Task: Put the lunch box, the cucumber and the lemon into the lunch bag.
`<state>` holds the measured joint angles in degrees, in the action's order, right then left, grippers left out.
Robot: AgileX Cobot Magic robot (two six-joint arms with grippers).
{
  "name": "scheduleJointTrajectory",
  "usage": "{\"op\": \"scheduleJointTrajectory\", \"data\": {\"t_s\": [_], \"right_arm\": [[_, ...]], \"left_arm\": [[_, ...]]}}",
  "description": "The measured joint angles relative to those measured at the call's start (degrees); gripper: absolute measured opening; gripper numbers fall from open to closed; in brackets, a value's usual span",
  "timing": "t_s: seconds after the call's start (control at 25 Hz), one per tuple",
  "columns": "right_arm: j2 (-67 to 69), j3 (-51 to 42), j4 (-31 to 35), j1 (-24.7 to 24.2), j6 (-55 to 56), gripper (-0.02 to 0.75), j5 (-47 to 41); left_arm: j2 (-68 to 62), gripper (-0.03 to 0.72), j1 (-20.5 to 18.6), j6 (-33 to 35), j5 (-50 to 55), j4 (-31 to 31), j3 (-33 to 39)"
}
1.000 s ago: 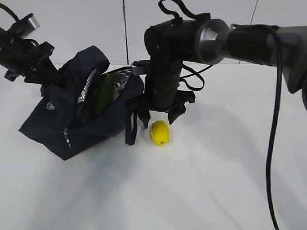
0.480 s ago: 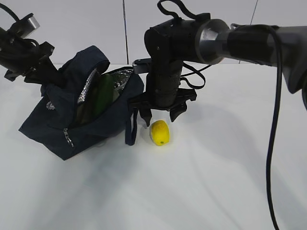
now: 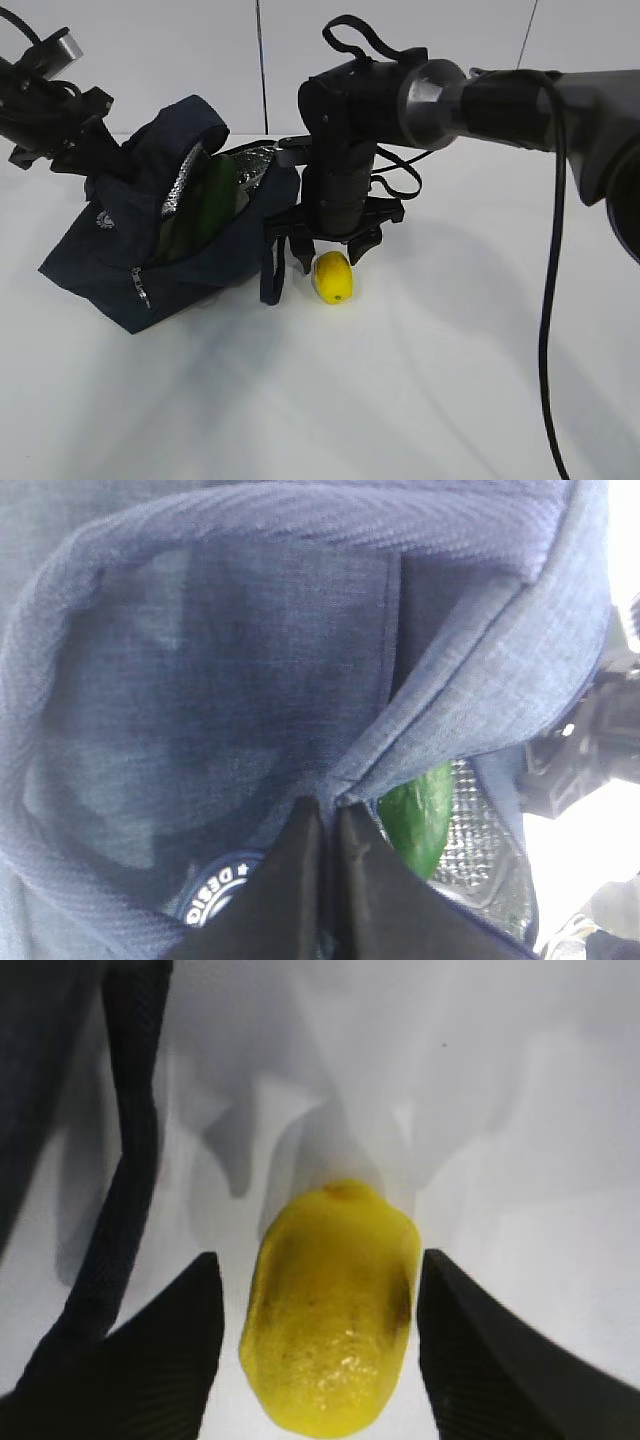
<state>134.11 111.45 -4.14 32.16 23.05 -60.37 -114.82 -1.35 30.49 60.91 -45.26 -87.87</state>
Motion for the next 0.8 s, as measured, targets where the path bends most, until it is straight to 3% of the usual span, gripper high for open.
{"op": "scheduleJointTrajectory", "data": {"t_s": [0.44,0.8], "right_arm": [[1.78,0.0,0.26,0.0,0.0,0.442,-0.61],[1.78,0.0,-0.06,0.0,0.1,0.339,-0.96]], "left_arm": [[0.0,-0.009,0.0,0.0,-0.49,0.09,0.0],[0.0,-0.009,0.0,0.0,-0.63,0.35,0.0]]}}
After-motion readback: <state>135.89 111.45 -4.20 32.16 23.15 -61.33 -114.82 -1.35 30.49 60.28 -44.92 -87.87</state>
